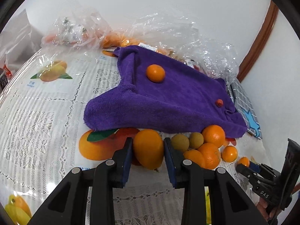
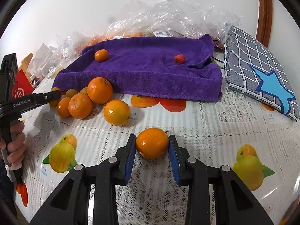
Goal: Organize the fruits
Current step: 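Lift and carry both held oranges over the purple towel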
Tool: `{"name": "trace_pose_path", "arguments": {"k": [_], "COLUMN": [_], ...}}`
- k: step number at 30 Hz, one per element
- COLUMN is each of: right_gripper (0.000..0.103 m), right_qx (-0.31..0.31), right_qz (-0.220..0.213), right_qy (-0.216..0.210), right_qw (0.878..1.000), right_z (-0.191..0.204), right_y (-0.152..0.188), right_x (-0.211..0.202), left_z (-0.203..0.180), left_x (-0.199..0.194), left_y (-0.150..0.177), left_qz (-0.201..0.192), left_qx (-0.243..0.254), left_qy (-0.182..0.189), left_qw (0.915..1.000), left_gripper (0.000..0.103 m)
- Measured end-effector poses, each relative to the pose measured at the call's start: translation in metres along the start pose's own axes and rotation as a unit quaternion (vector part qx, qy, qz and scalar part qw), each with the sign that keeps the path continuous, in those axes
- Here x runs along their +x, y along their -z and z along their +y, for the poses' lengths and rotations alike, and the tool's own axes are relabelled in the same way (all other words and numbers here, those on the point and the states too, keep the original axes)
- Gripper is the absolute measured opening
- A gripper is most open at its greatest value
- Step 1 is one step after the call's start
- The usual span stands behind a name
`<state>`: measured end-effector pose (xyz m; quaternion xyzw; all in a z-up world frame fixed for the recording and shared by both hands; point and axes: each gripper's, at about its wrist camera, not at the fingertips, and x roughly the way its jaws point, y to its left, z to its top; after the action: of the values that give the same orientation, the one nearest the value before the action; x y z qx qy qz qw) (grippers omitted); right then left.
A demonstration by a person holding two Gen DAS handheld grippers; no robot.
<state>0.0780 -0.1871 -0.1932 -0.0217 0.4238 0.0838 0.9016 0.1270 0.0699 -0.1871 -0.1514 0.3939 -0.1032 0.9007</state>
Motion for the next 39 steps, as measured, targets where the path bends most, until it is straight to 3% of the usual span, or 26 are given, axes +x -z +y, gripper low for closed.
{"name": "trace_pose_path", "arguments": {"k": [13,23,29,39], "right_gripper": [0.034,0.034,0.034,0.034], "right_qx": [0.005,0.046,0.056,0.028], "right_qz": [-0.011,-0.038,-0.043,-0.094], "right_qy": [-0.006,-0.028,-0.013,0.000], "right_qw": [1.000,0.998,0.997,0.995], "right_z": [-0.002,-0.019,-0.023,-0.018], "right_y": [0.001,0.002,-0.002,-0.050], "right_x": [-0.004,-0.015,-0.016,-0.036], "left_z": [-0.012,-0.012,-0.012,-0.016], "left_x": [-0.009,-0.016,-0.024,-0.049], "left_y": [0.002,0.003,0.001,-0.035], "left_qz": [-0.021,-0.039,-0.059,-0.111], "left_qx": [0.030,0.029,0.027,0.018], "left_qy": [0.005,0.009,0.004,0.000], "left_qw": [0.9993,0.9988,0.9979,0.9937], "left_gripper": [0.031,0.031,0.031,0.031]}}
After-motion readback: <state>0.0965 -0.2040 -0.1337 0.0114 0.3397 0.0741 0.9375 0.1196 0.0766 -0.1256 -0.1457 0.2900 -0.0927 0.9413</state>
